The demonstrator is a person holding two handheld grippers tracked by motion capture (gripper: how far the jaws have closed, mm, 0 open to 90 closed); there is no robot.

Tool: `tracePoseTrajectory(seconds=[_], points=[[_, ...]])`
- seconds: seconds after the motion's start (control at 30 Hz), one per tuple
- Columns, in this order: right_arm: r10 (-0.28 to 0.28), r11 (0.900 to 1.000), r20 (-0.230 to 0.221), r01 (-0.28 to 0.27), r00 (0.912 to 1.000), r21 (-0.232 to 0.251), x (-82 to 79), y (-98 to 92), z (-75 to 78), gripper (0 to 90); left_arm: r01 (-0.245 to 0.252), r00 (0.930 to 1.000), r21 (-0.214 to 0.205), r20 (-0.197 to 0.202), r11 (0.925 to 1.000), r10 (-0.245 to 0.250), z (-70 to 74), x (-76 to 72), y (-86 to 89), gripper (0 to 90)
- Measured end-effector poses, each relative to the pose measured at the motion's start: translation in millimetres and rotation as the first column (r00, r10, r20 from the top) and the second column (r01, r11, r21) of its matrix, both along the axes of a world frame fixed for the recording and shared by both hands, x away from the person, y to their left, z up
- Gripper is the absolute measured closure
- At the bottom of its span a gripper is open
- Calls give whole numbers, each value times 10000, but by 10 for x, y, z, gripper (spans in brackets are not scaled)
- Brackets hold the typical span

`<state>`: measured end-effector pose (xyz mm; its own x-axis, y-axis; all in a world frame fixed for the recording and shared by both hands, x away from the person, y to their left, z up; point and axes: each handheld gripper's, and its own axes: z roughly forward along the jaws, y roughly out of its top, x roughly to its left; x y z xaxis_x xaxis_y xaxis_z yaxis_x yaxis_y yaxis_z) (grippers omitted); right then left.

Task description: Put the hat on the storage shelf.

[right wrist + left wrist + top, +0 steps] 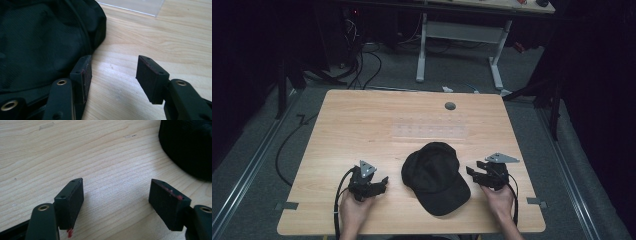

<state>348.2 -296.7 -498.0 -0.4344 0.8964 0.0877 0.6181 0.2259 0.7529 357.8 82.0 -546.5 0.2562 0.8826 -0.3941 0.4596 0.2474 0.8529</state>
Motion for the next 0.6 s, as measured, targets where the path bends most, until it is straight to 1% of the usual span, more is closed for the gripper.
tracePoseTrajectory(seconds=[0.1,0.13,0.2,0.27,0.4,0.47,0.6], points=[[129,9999,91,-130,9999,107,35,40,43,458,2,10000,-3,0,10000,-2,0,0,0,283],[158,9997,33,-159,9999,208,48,51,53,458,2,10000,-3,0,10000,-2,0,0,0,283],[238,9995,-31,-237,9997,227,64,64,65,458,2,10000,-1,-1,10000,-2,0,0,0,283],[479,9987,-33,-478,9988,175,109,121,122,459,6,10000,-7,-1,10000,-6,0,0,-1,282],[697,9975,86,-698,9975,129,154,188,207,463,10,10000,2,-1,10000,-10,0,0,0,281],[760,9969,120,-762,9970,172,169,204,226,462,12,10000,4,-3,10000,-12,0,-1,0,281],[1093,9939,225,-1095,9938,109,243,315,332,461,17,10000,11,-6,10000,-17,0,-2,-1,279]])
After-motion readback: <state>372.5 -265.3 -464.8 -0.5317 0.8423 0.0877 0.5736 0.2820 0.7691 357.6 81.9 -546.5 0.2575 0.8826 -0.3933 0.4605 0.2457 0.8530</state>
